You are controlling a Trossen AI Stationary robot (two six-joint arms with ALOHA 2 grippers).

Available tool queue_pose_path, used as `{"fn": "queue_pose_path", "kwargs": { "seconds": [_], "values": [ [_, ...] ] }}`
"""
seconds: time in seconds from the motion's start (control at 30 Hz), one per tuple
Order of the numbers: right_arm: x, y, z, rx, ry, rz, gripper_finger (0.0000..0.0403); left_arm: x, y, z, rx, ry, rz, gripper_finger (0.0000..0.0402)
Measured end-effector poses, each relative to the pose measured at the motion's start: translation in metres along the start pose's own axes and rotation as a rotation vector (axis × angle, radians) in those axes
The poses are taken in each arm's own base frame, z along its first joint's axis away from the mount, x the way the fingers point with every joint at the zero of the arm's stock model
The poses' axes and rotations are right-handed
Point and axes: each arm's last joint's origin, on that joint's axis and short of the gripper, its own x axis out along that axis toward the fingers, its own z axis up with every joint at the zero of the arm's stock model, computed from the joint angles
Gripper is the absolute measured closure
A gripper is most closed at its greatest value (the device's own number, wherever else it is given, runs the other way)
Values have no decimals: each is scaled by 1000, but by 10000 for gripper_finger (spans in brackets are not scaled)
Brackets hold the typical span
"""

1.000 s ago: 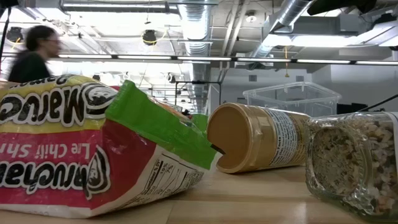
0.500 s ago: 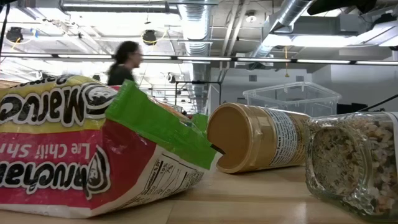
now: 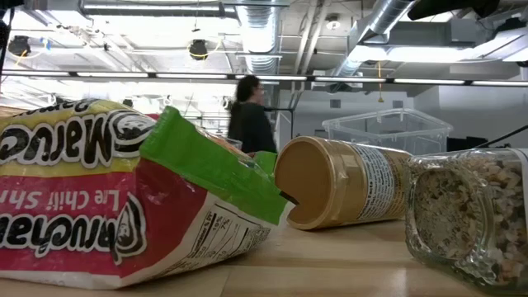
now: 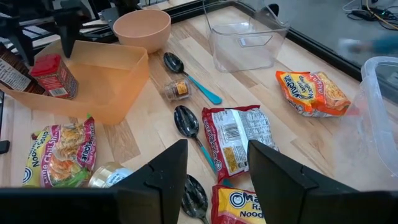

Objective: Pick & Place Food Item
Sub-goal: Put the red seasoning can into the orange bin

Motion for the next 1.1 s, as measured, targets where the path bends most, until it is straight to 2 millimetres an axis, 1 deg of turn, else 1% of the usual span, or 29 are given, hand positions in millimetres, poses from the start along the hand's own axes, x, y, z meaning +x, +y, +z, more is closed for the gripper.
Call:
{"fn": "queue_pose_path", "kwargs": {
  "seconds": [0.13, 0.27, 0.37, 0.53, 0.57, 0.77, 0.97, 1.1],
  "values": [
    [0, 0, 0, 0, 0, 0, 239, -4, 2, 3, -17, -23, 1, 125],
    [0, 0, 0, 0, 0, 0, 239, -3, 5, 5, -22, -33, 27, 186],
    [0, 0, 0, 0, 0, 0, 239, 0, 9, 5, -21, -12, 43, 249],
    [0, 0, 0, 0, 0, 0, 239, 6, 14, 2, -38, 48, 9, 374],
    [0, 0, 0, 0, 0, 0, 239, 8, 16, 0, -44, 65, 5, 387],
    [0, 0, 0, 0, 0, 0, 239, 14, 23, -9, -81, 133, -31, 399],
    [0, 0, 0, 0, 0, 0, 239, 16, 19, -11, -83, 125, -157, 400],
    [0, 0, 0, -1, 0, -1, 239, 16, 19, -13, -77, 126, -167, 400]
  ]
}}
